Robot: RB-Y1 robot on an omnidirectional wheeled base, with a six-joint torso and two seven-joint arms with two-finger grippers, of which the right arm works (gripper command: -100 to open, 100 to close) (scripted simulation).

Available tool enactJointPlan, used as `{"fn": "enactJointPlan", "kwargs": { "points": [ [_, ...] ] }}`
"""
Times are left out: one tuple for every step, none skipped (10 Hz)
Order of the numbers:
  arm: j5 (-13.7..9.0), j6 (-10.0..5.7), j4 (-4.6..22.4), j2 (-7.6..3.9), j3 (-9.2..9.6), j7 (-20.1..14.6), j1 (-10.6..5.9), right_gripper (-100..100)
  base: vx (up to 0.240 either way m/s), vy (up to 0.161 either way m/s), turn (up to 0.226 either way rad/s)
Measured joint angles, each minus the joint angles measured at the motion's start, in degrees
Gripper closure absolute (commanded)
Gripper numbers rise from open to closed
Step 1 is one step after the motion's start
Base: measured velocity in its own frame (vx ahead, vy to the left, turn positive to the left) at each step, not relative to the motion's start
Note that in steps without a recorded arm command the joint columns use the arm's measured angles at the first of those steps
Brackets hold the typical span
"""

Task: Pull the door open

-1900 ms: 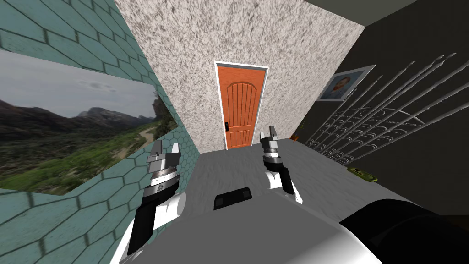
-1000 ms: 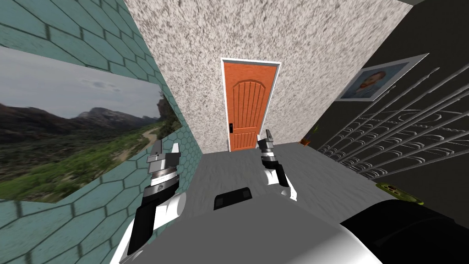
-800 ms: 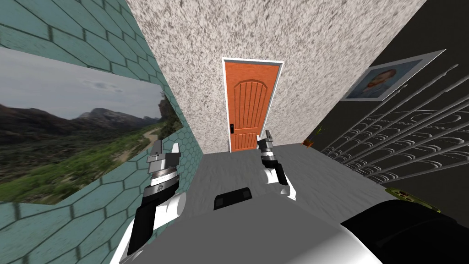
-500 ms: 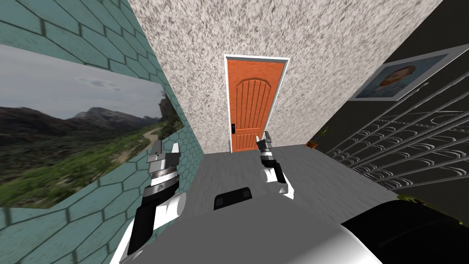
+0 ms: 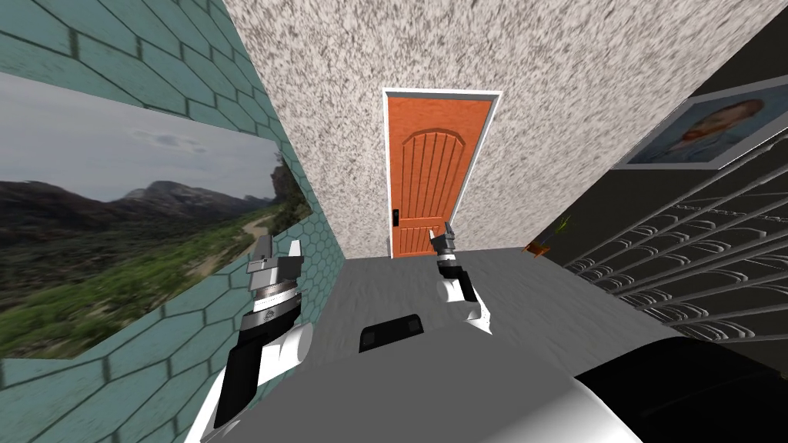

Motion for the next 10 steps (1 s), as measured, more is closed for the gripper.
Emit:
{"fn": "enactJointPlan", "kwargs": {
  "points": [
    [-0.5, 0.11, 0.9, -0.13, -0.32, -1.1, -0.4, -100, 0.093, -0.008, 0.082],
    [-1.0, 0.34, 1.7, -0.14, -0.59, -2.3, -0.73, -100, 0.108, 0.001, 0.091],
    [-1.5, 0.32, 3.1, -0.39, -1.01, -3.5, -1.37, -100, 0.11, 0.017, 0.096],
    [-1.9, 0.14, 4.1, -0.4, -1.14, -4.7, -1.53, -100, 0.098, 0.005, 0.073],
    [-2.4, 0.19, 5.4, -0.29, -1.4, -5.7, -2.25, -100, 0.095, -0.002, 0.077],
    [-2.9, 0.69, 6.3, -0.33, -1.93, -6.9, -2.98, -100, 0.093, -0.006, 0.086],
    [-3.5, 0.89, 7.5, -0.39, -2.32, -8.1, -3.58, -100, 0.087, 0.001, 0.09],
    [-4.1, 0.63, 9.2, -0.79, -2.81, -9.5, -4.33, -100, 0.108, 0.0, 0.067],
    [-4.6, 0.48, 10.4, -0.77, -3.04, -10.8, -4.64, -100, 0.118, 0.002, 0.085],
    [-5.0, 0.42, 11.7, -0.71, -3.31, -11.9, -5.27, -100, 0.108, -0.006, 0.102]
  ]
}}
